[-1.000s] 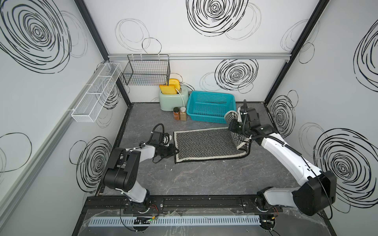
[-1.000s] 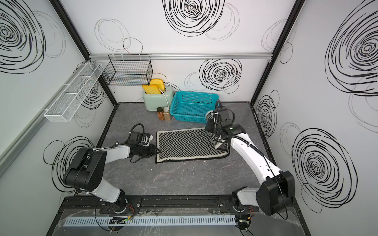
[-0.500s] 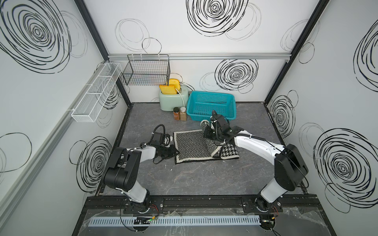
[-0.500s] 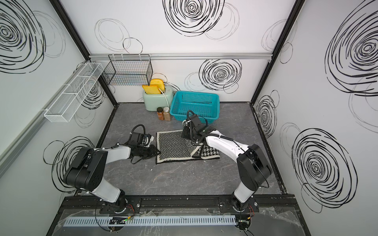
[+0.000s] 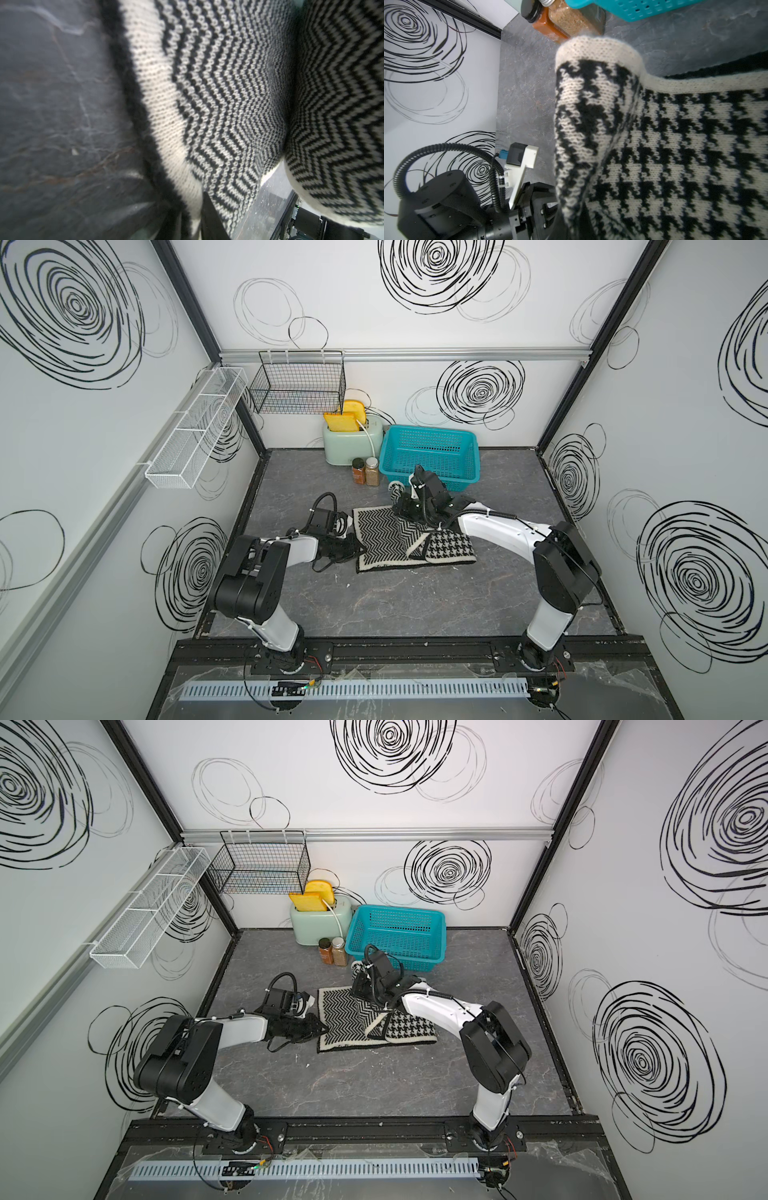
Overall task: Roll up the scarf and place it into the basket
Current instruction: Fold the scarf at the center of the board.
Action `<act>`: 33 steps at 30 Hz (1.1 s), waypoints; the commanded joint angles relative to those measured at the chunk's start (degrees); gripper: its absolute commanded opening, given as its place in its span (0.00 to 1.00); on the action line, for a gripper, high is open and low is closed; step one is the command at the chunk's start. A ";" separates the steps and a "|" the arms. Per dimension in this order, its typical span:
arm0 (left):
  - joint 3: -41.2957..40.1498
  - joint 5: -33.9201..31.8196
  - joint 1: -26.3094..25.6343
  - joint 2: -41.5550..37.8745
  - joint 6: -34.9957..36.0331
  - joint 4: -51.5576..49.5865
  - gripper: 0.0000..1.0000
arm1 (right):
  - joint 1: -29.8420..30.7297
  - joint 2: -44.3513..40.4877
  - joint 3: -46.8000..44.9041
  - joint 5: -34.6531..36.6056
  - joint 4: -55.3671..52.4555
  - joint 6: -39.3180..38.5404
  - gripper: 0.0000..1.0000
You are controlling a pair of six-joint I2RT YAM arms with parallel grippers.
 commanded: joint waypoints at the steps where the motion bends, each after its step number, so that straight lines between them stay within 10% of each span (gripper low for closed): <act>1: -1.62 -3.76 -0.59 2.32 -0.60 -4.82 0.21 | 0.60 1.88 0.54 -2.31 4.92 4.64 0.00; 33: -0.91 -5.12 -0.79 0.73 -1.65 -5.74 0.22 | 2.38 13.92 1.60 -12.26 13.54 10.35 0.03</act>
